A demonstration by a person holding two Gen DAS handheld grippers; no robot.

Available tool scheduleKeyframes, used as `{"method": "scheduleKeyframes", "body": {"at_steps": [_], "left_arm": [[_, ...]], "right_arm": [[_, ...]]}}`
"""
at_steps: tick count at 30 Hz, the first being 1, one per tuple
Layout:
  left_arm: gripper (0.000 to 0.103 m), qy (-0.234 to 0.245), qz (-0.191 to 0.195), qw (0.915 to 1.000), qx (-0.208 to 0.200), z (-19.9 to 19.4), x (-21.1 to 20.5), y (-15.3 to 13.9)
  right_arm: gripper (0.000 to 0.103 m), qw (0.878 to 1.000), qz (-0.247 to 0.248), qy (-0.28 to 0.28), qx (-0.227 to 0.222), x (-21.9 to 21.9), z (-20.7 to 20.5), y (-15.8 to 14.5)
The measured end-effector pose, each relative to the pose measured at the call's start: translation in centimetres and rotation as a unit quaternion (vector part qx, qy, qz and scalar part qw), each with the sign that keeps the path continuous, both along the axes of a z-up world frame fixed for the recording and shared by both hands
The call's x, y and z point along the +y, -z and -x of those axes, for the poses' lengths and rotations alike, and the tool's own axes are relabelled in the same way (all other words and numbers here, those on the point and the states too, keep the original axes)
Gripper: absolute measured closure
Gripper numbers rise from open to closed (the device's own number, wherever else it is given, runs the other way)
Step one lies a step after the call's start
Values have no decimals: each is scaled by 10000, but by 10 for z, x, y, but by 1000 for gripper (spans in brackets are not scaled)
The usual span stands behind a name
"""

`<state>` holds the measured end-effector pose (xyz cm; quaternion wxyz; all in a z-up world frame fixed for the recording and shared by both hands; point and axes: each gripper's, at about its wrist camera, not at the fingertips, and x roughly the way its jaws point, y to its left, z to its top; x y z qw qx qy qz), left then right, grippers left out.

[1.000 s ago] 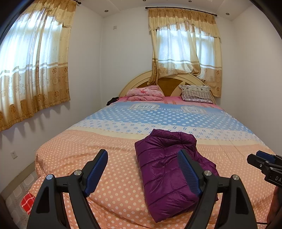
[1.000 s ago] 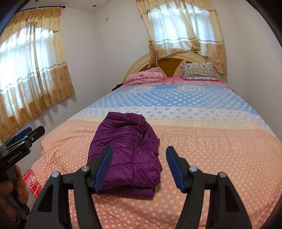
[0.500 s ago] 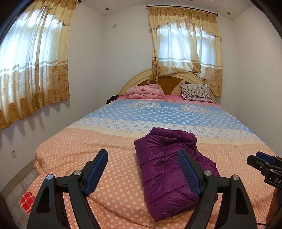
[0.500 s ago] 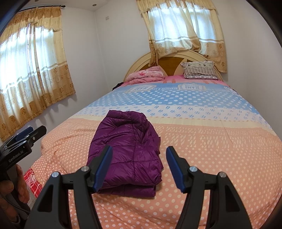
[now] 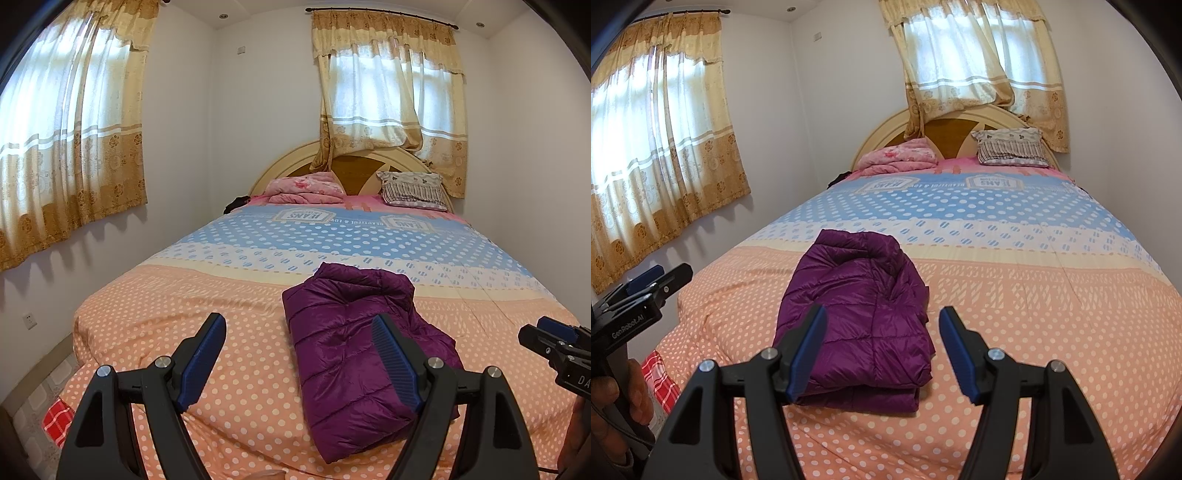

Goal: Fold large clothes

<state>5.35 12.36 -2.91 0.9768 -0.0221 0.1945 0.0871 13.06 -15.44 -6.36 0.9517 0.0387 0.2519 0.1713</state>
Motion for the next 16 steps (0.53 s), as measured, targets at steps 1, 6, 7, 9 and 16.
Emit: {"method": "scheduleKeyframes", "body": {"at_steps": [1,6,7,9,16], "left_arm": [[21,1,3,10000,-1,0,0,0],[21,33,40,9999,98,-2,1,1],[21,33,38,9999,129,-3,2,2],[21,28,-12,9999,159,-4,1,4],[21,16,-147,9998,128,-4,-4,5]], "right_arm": [[36,10000,3,-11,6,0,0,0],[36,10000,21,-56,20,-1,-1,1],[36,10000,25,-62,18,-1,-1,1],[36,10000,26,-68,15,-1,-1,1],[36,10000,40,-52,39,-2,-2,1]]}}
